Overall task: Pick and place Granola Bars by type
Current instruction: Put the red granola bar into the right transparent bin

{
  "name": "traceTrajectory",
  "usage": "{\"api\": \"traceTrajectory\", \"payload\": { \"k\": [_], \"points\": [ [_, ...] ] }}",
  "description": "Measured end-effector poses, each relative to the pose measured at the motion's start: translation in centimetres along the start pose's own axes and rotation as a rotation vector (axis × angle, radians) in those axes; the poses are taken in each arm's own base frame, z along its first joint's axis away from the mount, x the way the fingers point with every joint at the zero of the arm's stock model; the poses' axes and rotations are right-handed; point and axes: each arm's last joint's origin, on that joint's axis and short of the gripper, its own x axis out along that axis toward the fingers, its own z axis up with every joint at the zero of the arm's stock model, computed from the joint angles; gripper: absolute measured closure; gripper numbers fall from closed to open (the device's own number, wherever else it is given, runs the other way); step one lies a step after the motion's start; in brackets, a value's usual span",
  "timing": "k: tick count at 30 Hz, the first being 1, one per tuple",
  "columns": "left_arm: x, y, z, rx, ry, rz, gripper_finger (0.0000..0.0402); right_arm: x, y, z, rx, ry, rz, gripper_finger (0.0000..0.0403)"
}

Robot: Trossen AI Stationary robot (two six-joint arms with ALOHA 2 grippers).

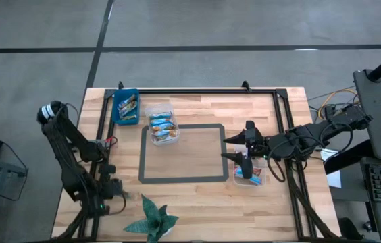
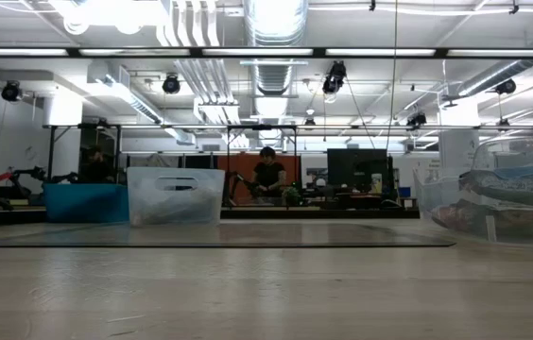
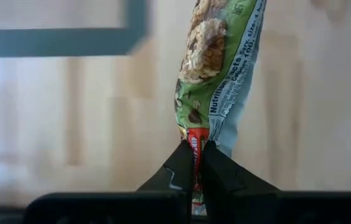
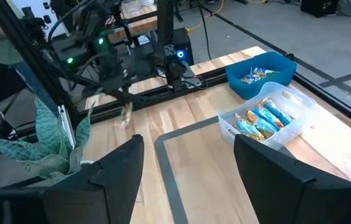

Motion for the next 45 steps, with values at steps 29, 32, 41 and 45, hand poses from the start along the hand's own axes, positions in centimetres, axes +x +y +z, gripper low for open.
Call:
{"api": "traceTrajectory", "payload": {
  "k": [29, 32, 41, 45],
  "points": [
    [-18.8, 14.0, 13.9, -0.351, -1.039, 0.294, 0.0401, 3.3, -2.0, 13.7, -0.048, -0.188, -0.127, 0.0098],
    [-19.1, 14.0, 15.0, -0.347, -1.119, 0.284, 0.0401, 4.4, -2.3, 14.9, -0.047, -0.192, -0.127, 0.0096],
    [-18.1, 13.2, 19.1, -0.349, -1.238, 0.261, 0.0401, 7.1, -1.7, 17.3, -0.108, -0.189, -0.143, 0.0093],
    [-17.8, 12.9, 20.3, -0.341, -1.250, 0.260, 0.0401, 7.7, -1.5, 17.6, -0.124, -0.163, -0.152, 0.0092]
  ]
}}
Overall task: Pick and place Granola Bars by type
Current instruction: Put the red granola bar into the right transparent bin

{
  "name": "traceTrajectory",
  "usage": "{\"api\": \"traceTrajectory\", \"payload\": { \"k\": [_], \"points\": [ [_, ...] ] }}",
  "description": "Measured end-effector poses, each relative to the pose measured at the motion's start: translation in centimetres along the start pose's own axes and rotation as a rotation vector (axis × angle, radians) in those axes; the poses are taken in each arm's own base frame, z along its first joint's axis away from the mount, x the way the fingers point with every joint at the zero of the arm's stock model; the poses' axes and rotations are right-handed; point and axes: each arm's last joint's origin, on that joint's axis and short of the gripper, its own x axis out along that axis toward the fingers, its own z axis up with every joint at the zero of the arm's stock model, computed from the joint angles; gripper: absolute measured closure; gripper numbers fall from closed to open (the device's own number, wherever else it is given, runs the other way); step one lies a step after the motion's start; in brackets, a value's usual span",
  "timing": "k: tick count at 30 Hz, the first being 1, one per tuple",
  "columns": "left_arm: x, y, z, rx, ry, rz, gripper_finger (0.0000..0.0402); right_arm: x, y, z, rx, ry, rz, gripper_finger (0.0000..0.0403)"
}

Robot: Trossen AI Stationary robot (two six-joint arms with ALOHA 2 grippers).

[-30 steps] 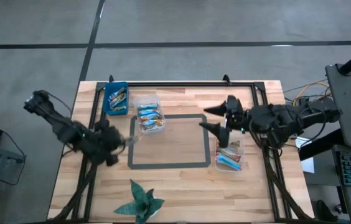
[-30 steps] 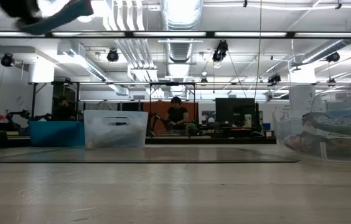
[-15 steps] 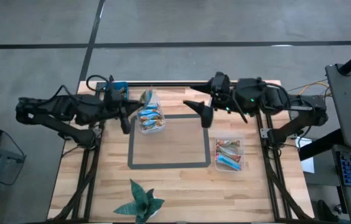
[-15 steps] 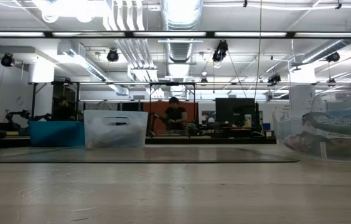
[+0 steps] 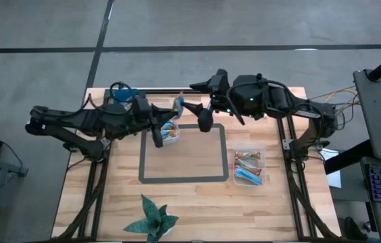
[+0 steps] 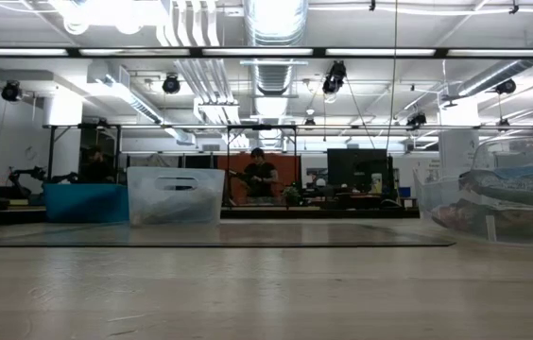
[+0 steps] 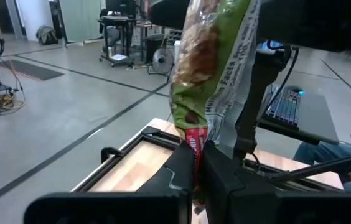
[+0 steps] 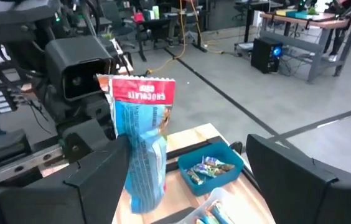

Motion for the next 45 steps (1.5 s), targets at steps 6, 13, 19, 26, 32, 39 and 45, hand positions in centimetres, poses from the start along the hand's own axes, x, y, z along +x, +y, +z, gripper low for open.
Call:
{"api": "traceTrajectory", "payload": {
  "k": [6, 13, 19, 26, 32, 39, 45],
  "points": [
    [1.0, -0.8, 0.3, -0.004, 0.001, -0.005, 0.0401, 0.1, 0.2, 0.4, 0.000, 0.008, 0.032, 0.0093],
    [1.6, 0.1, 0.7, -0.079, -0.021, 0.091, 0.0401, 0.0, 0.4, 0.2, 0.018, 0.017, 0.055, 0.0105],
    [1.8, 0.3, 1.2, -0.085, -0.034, 0.079, 0.0401, 0.0, 0.4, 0.3, 0.017, 0.020, 0.055, 0.0112],
    [2.7, -0.2, 0.5, -0.068, 0.004, 0.034, 0.0401, 0.1, 0.4, 0.1, -0.006, 0.024, 0.054, 0.0125],
    [2.8, -0.3, 0.5, -0.067, 0.006, 0.023, 0.0401, 0.1, 0.3, 0.1, -0.013, 0.024, 0.050, 0.0161],
    [2.8, -0.3, 0.5, -0.068, 0.007, 0.013, 0.0401, 0.2, 0.3, 0.1, -0.041, 0.021, 0.043, 0.0274],
    [2.7, -0.3, 0.6, -0.071, 0.006, 0.011, 0.0401, 0.2, 0.2, 0.2, -0.070, 0.018, 0.040, 0.0364]
  ]
}}
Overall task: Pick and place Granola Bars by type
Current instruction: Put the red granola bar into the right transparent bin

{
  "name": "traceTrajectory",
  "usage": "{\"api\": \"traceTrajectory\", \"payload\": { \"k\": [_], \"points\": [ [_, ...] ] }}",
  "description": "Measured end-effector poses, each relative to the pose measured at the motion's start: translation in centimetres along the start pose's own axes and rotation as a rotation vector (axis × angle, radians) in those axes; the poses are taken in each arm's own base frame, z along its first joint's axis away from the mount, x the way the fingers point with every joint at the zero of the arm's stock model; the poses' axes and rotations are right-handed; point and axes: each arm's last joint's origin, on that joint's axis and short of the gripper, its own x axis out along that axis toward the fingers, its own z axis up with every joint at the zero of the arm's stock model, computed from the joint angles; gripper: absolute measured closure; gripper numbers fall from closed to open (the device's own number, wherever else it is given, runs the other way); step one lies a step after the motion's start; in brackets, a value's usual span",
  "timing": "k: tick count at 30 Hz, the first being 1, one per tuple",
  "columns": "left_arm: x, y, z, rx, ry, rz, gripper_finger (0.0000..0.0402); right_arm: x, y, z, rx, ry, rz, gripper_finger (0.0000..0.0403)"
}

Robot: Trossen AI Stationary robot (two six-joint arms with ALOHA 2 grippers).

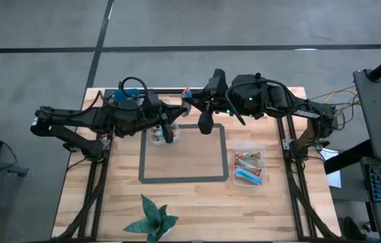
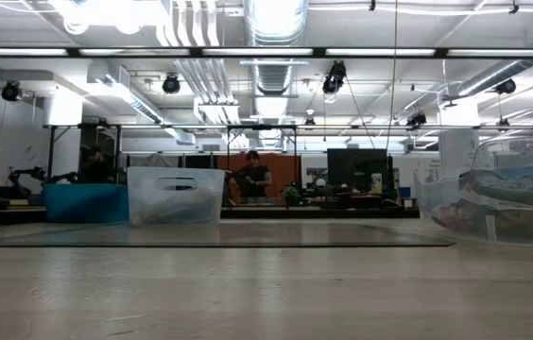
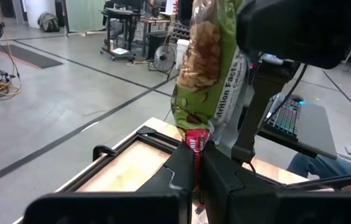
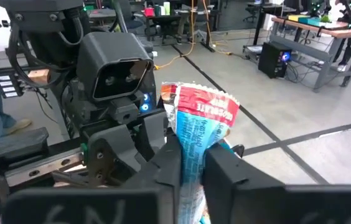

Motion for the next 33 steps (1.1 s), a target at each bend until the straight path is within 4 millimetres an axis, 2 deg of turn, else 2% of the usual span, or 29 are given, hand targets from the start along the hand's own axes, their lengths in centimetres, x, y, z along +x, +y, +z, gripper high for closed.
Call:
{"api": "traceTrajectory", "payload": {
  "k": [3, 6, 15, 19, 25, 33],
  "points": [
    [-0.2, 0.0, 0.2, -0.005, -0.004, -0.001, 0.0401, -0.1, 0.0, 0.1, -0.014, -0.004, -0.001, 0.0385],
    [-0.4, 0.1, 0.7, -0.006, -0.003, -0.002, 0.0387, -0.3, -0.1, 0.3, -0.016, -0.010, 0.000, 0.0390],
    [-2.8, 0.9, 3.5, 0.011, -0.029, -0.007, 0.0281, -1.4, -0.7, 0.0, -0.005, 0.056, -0.015, 0.0390],
    [-3.8, 1.4, 3.9, 0.053, -0.007, 0.023, 0.0252, -2.3, -1.0, -0.6, -0.004, 0.145, -0.023, 0.0390],
    [-5.6, 2.8, 4.5, 0.077, 0.030, 0.093, 0.0244, -4.5, -1.6, -2.2, 0.022, 0.368, 0.024, 0.0390],
    [-7.9, 4.8, 5.4, 0.065, 0.008, 0.147, 0.0243, -5.7, -1.9, -4.7, -0.001, 0.655, 0.068, 0.0393]
  ]
}}
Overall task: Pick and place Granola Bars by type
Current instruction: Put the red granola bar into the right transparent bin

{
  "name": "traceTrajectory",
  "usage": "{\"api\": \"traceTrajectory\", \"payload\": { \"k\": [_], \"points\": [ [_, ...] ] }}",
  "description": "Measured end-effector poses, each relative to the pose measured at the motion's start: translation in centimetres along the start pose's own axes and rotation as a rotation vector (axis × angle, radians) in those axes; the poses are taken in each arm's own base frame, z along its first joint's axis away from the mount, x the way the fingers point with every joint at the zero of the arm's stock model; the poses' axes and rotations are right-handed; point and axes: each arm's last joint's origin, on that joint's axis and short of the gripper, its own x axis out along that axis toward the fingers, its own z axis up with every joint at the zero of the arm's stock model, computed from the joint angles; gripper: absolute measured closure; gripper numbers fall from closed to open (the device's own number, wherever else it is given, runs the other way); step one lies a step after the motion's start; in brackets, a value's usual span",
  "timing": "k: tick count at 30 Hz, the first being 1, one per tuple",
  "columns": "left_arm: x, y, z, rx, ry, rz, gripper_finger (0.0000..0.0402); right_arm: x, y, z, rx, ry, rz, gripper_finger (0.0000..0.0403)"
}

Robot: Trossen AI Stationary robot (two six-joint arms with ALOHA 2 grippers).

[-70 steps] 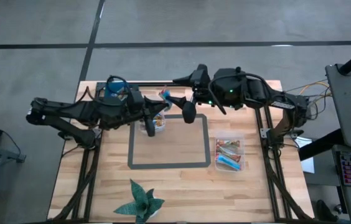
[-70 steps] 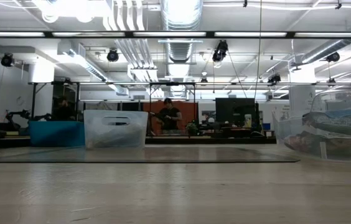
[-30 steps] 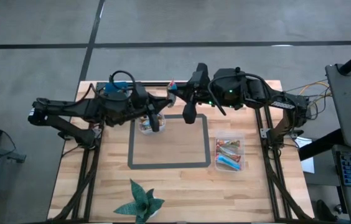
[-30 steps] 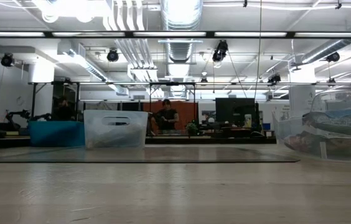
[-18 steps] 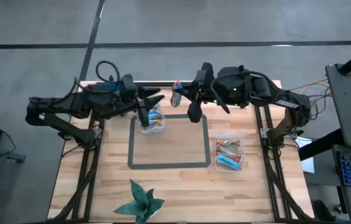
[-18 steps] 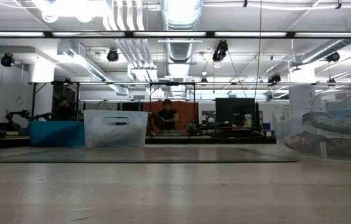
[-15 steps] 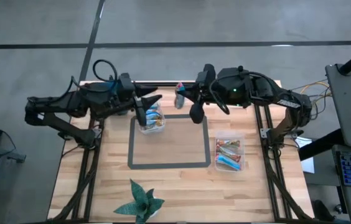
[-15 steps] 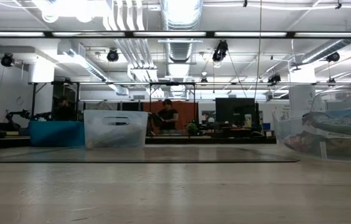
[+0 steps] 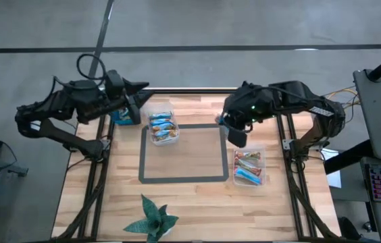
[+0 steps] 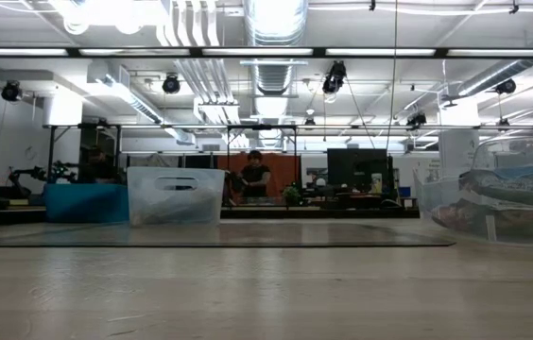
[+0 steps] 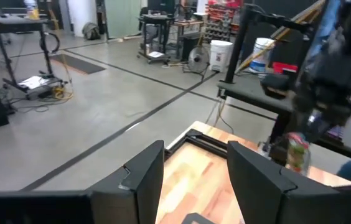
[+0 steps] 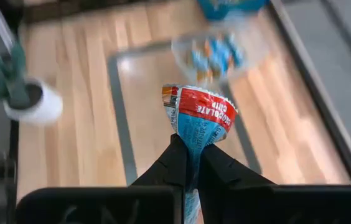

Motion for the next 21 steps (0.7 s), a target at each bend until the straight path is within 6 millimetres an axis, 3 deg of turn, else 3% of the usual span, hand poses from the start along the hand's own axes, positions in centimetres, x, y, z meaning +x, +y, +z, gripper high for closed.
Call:
{"api": "traceTrajectory", "payload": {
  "k": [7, 15, 21],
  "points": [
    [-1.2, 1.1, 0.4, -0.018, -0.020, 0.013, 0.0243, 2.2, -0.1, -2.1, -0.028, 0.205, -0.027, 0.0394],
    [-1.7, 1.5, 0.2, -0.004, -0.006, 0.027, 0.0243, 6.1, 1.2, -5.0, -0.081, 0.391, -0.025, 0.0394],
    [-1.8, 1.6, 0.1, 0.006, 0.010, 0.033, 0.0243, 8.3, 2.0, -8.2, -0.105, 0.387, -0.002, 0.0394]
  ]
}}
